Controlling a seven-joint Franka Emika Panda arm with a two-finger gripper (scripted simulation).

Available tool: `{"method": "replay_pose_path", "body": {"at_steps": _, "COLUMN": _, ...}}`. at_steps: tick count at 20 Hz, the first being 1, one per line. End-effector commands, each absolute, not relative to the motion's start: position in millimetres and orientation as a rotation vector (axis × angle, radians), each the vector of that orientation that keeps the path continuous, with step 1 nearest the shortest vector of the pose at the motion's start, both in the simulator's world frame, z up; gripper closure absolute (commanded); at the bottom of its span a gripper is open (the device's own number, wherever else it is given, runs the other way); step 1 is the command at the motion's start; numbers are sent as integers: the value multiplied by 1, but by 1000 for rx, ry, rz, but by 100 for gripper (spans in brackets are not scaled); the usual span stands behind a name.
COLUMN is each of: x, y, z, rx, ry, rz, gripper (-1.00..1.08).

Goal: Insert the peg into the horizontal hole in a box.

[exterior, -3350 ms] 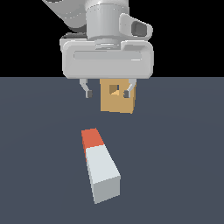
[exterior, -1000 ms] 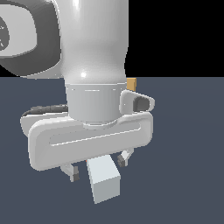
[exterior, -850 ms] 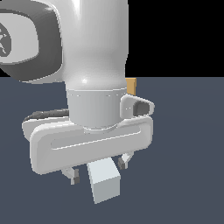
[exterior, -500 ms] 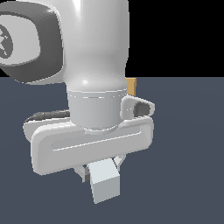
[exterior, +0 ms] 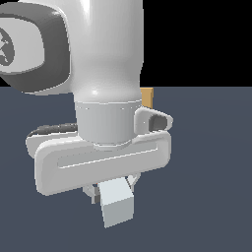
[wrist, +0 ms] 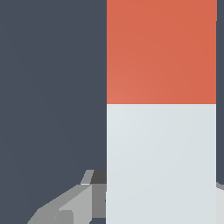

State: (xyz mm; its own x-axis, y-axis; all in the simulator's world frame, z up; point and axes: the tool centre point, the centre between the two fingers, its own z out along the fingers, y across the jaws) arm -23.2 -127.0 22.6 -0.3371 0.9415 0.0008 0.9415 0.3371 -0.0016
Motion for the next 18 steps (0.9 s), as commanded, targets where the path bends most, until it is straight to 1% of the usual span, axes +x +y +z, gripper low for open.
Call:
{"method": "replay_pose_path", "body": {"at_steps": 1, "x": -24, "y": -122, "z": 25, "rx": -1818, "ry": -2562, "rz": -1, "gripper": 108}}
{"method": "replay_pose_path", "body": {"at_steps": 9, "x": -34, "y": -93, "z": 35, "rx": -1902, "ry": -2501, "rz": -1, "gripper": 108}}
{"method": "replay_pose_path", "body": {"at_steps": 18, "x": -46, "y": -36, "z": 56, "rx": -2054, "ry": -2377, "rz": -1, "gripper": 108}}
